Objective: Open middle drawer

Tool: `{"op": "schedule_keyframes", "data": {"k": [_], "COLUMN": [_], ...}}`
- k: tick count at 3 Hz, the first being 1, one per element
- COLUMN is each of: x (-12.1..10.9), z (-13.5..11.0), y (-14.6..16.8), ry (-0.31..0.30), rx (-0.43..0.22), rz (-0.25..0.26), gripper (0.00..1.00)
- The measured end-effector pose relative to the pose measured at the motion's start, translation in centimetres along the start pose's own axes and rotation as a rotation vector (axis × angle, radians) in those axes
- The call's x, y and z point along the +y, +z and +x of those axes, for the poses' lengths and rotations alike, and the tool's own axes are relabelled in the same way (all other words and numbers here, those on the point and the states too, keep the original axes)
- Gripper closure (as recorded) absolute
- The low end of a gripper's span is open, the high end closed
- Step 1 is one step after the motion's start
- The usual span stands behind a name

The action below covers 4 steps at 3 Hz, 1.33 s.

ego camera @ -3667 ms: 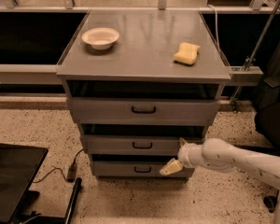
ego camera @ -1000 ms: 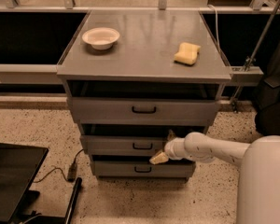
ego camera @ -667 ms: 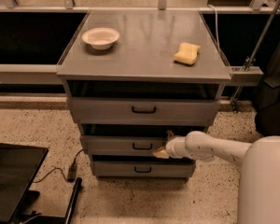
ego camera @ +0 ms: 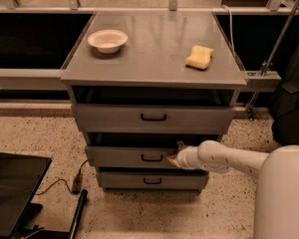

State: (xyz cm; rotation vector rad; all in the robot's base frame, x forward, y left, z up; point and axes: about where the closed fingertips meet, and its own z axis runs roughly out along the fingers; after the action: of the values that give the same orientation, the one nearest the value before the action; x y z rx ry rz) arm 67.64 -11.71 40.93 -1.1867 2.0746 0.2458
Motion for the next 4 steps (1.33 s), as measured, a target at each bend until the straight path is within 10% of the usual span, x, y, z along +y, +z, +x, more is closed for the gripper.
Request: {"op": "schedule_keyframes", "data": {"k": [4], "x": [0.1], "z": [-1.2], "y": [-1.8], "ry": [0.007], "rx": [0.002], "rz": [0.003], "gripper": [1.0]}}
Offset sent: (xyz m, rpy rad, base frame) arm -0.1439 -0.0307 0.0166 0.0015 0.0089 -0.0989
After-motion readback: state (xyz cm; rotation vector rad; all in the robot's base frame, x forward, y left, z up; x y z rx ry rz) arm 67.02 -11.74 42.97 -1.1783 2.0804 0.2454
